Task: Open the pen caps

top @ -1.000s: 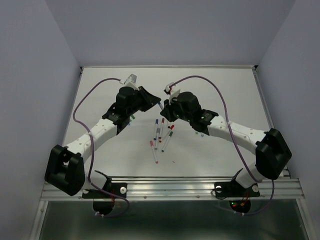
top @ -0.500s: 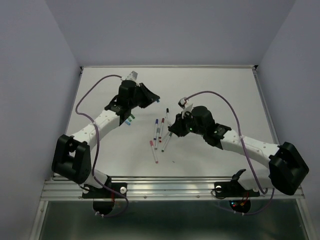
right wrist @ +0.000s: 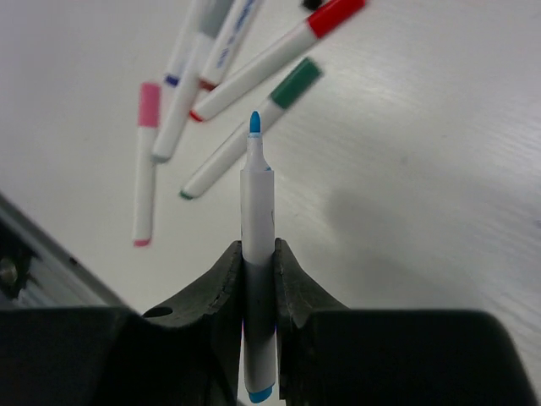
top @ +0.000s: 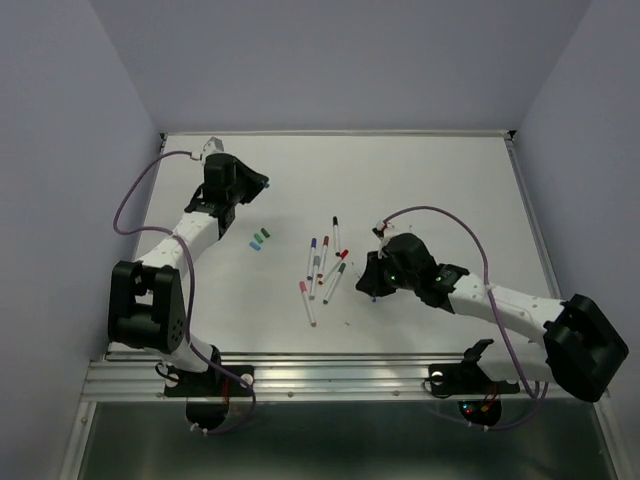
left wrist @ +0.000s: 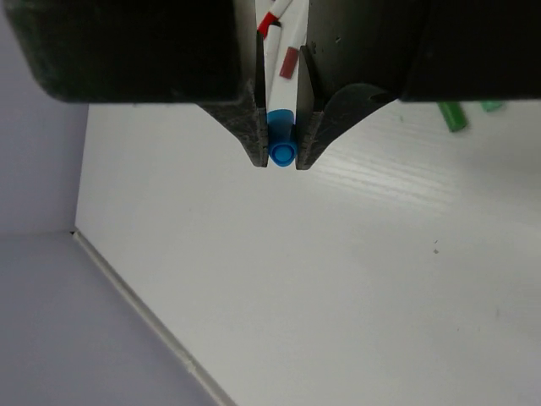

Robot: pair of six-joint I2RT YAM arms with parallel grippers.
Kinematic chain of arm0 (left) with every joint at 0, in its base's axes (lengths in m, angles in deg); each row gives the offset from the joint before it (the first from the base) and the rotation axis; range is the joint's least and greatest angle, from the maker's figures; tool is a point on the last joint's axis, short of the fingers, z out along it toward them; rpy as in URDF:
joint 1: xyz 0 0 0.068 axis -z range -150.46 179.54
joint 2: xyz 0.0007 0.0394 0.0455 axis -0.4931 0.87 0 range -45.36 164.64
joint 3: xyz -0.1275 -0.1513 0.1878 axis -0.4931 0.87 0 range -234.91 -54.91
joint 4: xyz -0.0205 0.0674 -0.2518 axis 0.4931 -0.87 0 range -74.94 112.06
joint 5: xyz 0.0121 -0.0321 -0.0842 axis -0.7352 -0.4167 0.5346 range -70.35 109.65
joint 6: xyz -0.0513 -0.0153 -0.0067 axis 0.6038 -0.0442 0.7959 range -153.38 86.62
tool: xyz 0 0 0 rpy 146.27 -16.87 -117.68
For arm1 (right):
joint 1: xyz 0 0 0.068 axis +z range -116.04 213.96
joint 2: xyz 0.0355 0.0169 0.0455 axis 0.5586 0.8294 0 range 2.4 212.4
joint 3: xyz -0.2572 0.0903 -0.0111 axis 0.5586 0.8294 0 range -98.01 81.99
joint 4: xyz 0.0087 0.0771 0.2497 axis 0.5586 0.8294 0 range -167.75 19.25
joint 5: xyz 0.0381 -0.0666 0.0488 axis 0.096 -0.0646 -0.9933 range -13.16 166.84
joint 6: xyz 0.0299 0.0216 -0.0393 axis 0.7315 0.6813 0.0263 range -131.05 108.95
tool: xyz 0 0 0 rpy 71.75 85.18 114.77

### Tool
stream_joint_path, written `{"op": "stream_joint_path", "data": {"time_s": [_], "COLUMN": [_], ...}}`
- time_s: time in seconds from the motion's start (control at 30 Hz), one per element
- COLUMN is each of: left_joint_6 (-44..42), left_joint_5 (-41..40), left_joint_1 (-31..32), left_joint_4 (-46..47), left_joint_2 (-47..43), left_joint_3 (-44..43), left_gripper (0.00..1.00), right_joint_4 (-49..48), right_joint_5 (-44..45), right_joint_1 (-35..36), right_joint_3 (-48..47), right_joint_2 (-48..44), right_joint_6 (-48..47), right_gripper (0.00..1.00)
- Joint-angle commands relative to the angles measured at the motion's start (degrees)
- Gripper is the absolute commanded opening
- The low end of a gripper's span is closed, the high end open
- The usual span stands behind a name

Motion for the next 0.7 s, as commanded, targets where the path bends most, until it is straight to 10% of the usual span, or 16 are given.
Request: {"op": "stream_joint_path", "data": {"time_s": [0.0, 0.33, 0.67], "left_joint_6": [-3.34, -5.63, -5.45], "left_joint_5": [-0.93, -12.62, -14.73], "left_joint_1": [1.89, 10.68, 13.84], "left_joint_4": [-4.14, -16.45, -21.73], "left_joint_2": [-3.02, -4.17, 4.53], "left_joint_3": [4.65, 9.23, 6.33], "left_gripper": [0.00, 0.00, 0.00], "right_joint_4": [2.64, 6.86, 9.06], "right_joint_5": [15.21, 32.78, 36.22], "right_joint_1": [-3.14, -5.95, -5.96], "right_joint_3": [-6.09, -16.73, -19.11], "right_joint_2": [7.21, 21.89, 25.77], "right_joint_6": [2.47, -1.66, -0.26], "right_gripper": [0.01, 0.09, 0.51]}}
